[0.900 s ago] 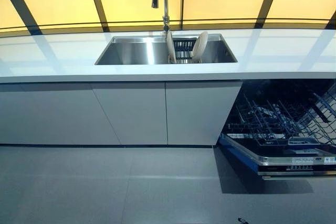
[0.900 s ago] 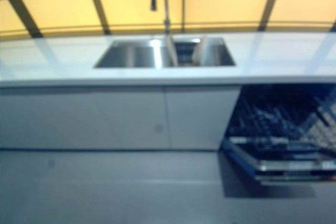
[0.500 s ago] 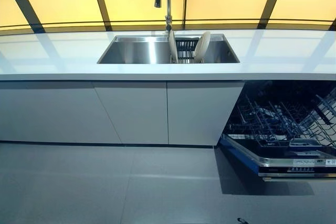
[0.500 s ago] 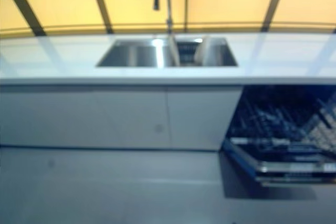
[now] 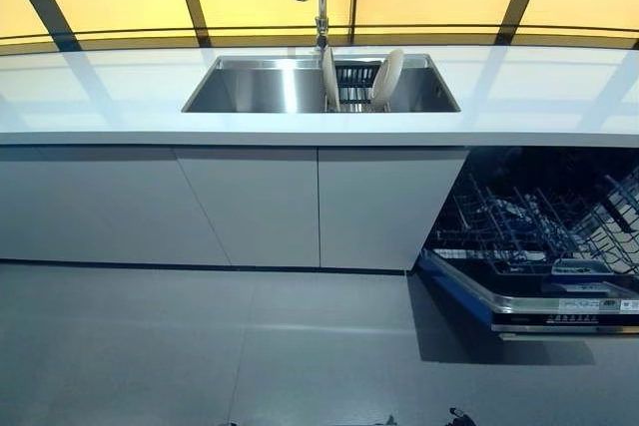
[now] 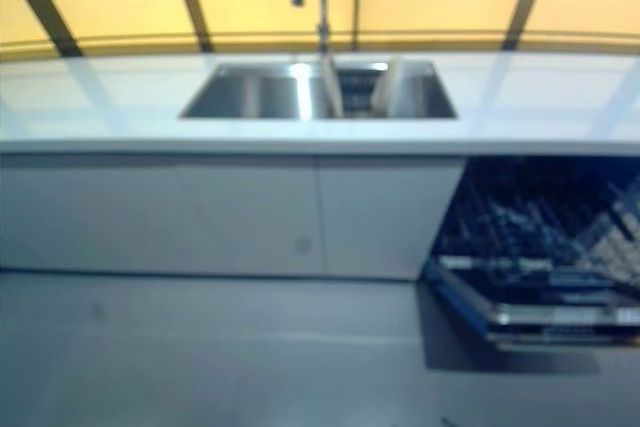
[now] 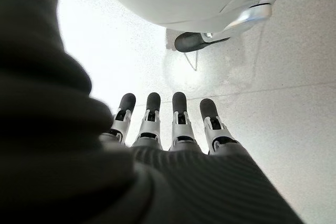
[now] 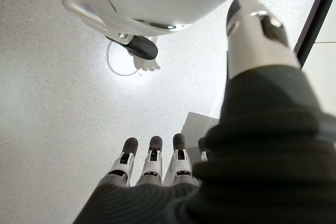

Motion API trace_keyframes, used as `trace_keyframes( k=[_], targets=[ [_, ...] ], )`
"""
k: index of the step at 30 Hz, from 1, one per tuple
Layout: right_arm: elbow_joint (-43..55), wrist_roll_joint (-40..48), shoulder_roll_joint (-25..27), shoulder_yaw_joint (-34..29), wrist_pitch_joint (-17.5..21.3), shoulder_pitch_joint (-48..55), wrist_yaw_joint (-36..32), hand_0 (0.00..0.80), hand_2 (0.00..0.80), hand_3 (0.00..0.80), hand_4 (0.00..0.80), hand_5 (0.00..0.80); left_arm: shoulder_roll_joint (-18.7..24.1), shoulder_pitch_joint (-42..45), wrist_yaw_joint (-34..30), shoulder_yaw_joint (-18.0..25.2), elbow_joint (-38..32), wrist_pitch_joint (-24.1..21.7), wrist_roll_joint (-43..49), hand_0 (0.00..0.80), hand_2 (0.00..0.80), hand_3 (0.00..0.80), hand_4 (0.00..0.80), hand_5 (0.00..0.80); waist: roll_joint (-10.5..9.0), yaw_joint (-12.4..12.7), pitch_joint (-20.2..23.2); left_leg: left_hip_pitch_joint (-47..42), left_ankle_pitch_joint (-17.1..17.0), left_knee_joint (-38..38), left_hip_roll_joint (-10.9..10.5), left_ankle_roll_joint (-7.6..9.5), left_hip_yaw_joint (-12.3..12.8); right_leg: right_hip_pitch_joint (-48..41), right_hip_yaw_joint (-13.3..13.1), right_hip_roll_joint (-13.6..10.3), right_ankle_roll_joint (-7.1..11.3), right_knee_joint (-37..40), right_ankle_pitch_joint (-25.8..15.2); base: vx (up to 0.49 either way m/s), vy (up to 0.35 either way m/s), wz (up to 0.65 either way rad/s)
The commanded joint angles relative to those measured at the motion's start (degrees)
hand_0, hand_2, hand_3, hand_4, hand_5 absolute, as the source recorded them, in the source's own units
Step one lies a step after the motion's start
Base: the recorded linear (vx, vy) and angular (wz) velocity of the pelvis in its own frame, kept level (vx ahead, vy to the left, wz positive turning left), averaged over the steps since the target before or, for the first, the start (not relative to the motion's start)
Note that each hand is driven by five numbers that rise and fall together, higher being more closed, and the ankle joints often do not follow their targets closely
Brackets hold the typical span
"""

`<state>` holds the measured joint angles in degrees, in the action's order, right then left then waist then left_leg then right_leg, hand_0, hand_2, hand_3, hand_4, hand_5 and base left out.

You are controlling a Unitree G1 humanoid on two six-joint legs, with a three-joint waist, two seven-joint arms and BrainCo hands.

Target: Take plates into dishwasher

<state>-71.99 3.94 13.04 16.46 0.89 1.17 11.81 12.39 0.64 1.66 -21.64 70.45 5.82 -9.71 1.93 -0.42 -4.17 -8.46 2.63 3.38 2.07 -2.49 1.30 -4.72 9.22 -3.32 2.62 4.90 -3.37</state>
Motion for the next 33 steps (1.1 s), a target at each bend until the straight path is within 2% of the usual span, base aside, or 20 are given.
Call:
trace_keyframes(
  k=[1,11,15,16,17,18,20,21,22,23,24,25,26,28,30,31,33],
  targets=[
    [-0.41,-0.92,-0.2,2.55,-0.34,-3.69,0.47,0.0,0.0,0.0,0.0,0.0,-0.65,-4.22,0.62,0.61,2.36,0.11,1.02,0.0,0.0,0.0,0.0,0.0,-3.17,0.93,-0.82,2.41,-1.96,1.62,-5.46,4.52,0.19,-0.75,-1.01,1.8,1.41,-2.09,2.3,0.0,0.0,0.0],
    [-0.79,-1.5,-0.66,3.27,-1.61,-4.22,0.36,0.0,0.0,0.0,0.0,0.0,-0.67,-4.2,2.38,1.09,2.95,1.12,1.81,0.0,0.0,0.0,0.0,0.0,-3.28,0.7,-0.6,2.21,-1.98,1.62,-5.33,4.77,-0.37,-0.44,-1.72,2.45,1.03,-3.8,3.38,0.028,-0.025,0.0],
    [-0.57,-3.22,-0.15,3.67,-2.14,-4.77,0.64,0.0,0.0,0.0,0.0,0.0,-0.36,-4.46,4.32,1.57,2.64,0.68,0.14,0.0,0.0,0.0,0.0,0.0,-3.29,0.16,-1.53,2.1,-1.89,0.33,-5.49,5.3,-2.21,0.47,-4.37,4.0,-0.28,-6.11,4.82,0.055,-0.084,0.03],
    [-0.57,-3.81,0.25,4.11,-1.94,-5.06,0.48,0.0,0.0,0.0,0.0,0.0,-0.24,-4.56,5.45,2.09,2.46,1.1,0.23,0.0,0.0,0.0,0.0,0.0,-3.77,0.31,-2.25,3.44,-0.77,-3.56,-5.44,5.08,-2.74,0.83,-4.6,3.93,-0.94,-7.23,5.34,0.025,-0.078,0.15],
    [-0.58,-3.81,0.27,4.15,-1.92,-5.09,0.45,0.0,0.0,0.0,0.0,0.0,-0.23,-4.57,5.6,2.13,2.44,1.16,0.15,0.0,0.0,0.0,0.0,0.0,-3.81,0.3,-2.27,3.67,-0.59,-3.99,-5.44,5.06,-2.78,0.92,-4.59,3.91,-0.98,-7.36,5.4,0.008,-0.118,0.24],
    [0.18,-3.25,0.79,4.73,-2.5,-5.49,0.25,0.0,0.0,0.0,0.0,0.0,-0.17,-4.55,6.83,2.65,2.4,1.59,0.19,0.0,0.0,0.0,0.0,0.0,-4.98,0.67,-3.8,8.12,0.01,-13.7,-5.4,4.14,-2.31,1.18,-5.04,3.23,-2.03,-8.49,5.5,-0.014,-0.111,0.34],
    [0.75,-2.25,1.51,5.4,-2.85,-5.73,0.21,0.0,0.0,0.0,0.0,0.0,-0.37,-4.12,7.66,3.31,2.8,1.06,-0.31,0.0,0.0,0.0,0.0,0.0,-6.12,1.64,-6.13,18.29,-4.89,-30.17,-5.86,2.86,-1.63,1.3,-5.37,2.59,-3.54,-9.97,5.63,-0.02,-0.151,0.35],
    [0.93,-2.59,1.76,5.32,-3.13,-5.66,0.04,0.0,0.0,0.0,0.0,0.0,-0.53,-3.75,7.58,3.93,3.18,0.85,-1.34,0.0,0.0,0.0,0.0,0.0,-5.85,1.98,-6.99,22.98,-7.56,-35.92,-5.64,2.24,-0.76,1.42,-5.47,3.15,-4.27,-10.9,5.91,0.047,-0.122,-0.02],
    [0.82,-3.54,1.78,5.04,-3.63,-5.37,0.18,0.0,0.0,0.0,0.0,0.0,-0.65,-3.5,7.31,4.77,3.47,1.21,-2.72,0.0,0.0,0.0,0.0,0.0,-5.39,2.3,-7.81,25.41,-9.47,-36.1,-5.01,1.61,0.43,0.9,-5.57,3.77,-4.53,-11.2,6.27,0.142,-0.057,-0.15],
    [0.28,-3.62,1.66,4.86,-4.07,-5.13,0.58,0.0,0.0,0.0,0.0,0.0,-0.69,-3.34,6.97,5.41,3.79,1.4,-3.31,0.0,0.0,0.0,0.0,0.0,-4.44,2.72,-8.29,26.17,-11.29,-31.63,-4.35,0.87,1.19,0.01,-5.86,4.75,-4.4,-10.98,6.5,0.171,-0.008,-0.08],
    [0.08,-3.32,1.62,4.81,-4.32,-5.05,0.82,0.0,0.0,0.0,0.0,0.0,-0.7,-3.29,6.97,5.59,3.9,1.6,-3.76,0.0,0.0,0.0,0.0,0.0,-4.33,2.92,-8.68,25.88,-11.69,-30.53,-4.31,0.71,1.44,-0.6,-6.05,4.84,-4.32,-10.82,6.56,0.36,0.044,-0.03],
    [-1.6,-2.43,1.41,4.17,-3.63,-4.8,1.27,0.0,0.0,0.0,0.0,0.0,-0.78,-2.33,7.0,6.52,4.45,1.37,-4.34,0.0,0.0,0.0,0.0,0.0,-2.3,3.78,-9.17,25.29,-15.28,-18.52,-2.33,-0.5,3.35,-2.84,-6.23,6.8,-3.86,-10.41,7.53,0.448,0.066,-0.11],
    [-2.16,-2.65,1.36,3.75,-3.37,-4.7,1.18,0.0,0.0,0.0,0.0,0.0,-0.83,-1.89,6.97,6.78,4.79,1.32,-4.3,0.0,0.0,0.0,0.0,0.0,-1.33,4.53,-9.35,25.38,-17.45,-10.69,-1.33,-1.21,3.76,-4.51,-6.48,7.67,-3.63,-10.01,8.18,0.54,0.089,-0.23],
    [-2.28,-2.42,1.52,3.52,-3.39,-4.45,1.32,0.0,0.0,0.0,0.0,0.0,-0.93,-1.23,6.87,7.34,5.01,1.45,-4.92,0.0,0.0,0.0,0.0,0.0,-1.28,5.89,-9.66,25.68,-18.95,-0.88,-1.54,-2.06,3.05,-7.09,-7.47,7.45,-3.05,-9.29,8.72,0.391,0.082,-0.14],
    [-1.94,-1.26,2.21,3.03,-3.21,-4.38,1.47,0.0,0.0,0.0,0.0,0.0,-1.43,-1.26,6.84,7.6,4.74,1.7,-6.22,0.0,0.0,0.0,0.0,0.0,-1.1,6.22,-9.57,26.61,-19.66,-1.17,-1.37,-2.35,3.01,-7.71,-7.76,7.18,-3.03,-9.11,9.41,0.316,0.134,-0.39],
    [-1.78,-1.39,2.83,2.59,-3.31,-5.32,1.4,0.0,0.0,0.0,0.0,0.0,-1.98,-1.77,7.11,7.81,3.84,1.93,-8.95,0.0,0.0,0.0,0.0,0.0,-0.56,5.72,-9.06,25.61,-16.67,-1.49,-1.53,-1.11,4.08,-6.67,-8.78,6.35,-2.5,-10.49,10.04,0.329,0.208,-0.6],
    [-1.53,-2.31,2.85,2.27,-3.82,-5.7,1.52,0.0,0.0,0.0,0.0,0.0,-1.79,-2.61,7.11,7.77,3.63,1.85,-10.7,0.0,0.0,0.0,0.0,0.0,-0.37,5.45,-8.92,26.12,-16.08,-4.27,-0.82,-0.33,4.17,-6.11,-8.93,5.69,-2.56,-12.66,11.74,0.299,0.156,-0.5]
  ],
)
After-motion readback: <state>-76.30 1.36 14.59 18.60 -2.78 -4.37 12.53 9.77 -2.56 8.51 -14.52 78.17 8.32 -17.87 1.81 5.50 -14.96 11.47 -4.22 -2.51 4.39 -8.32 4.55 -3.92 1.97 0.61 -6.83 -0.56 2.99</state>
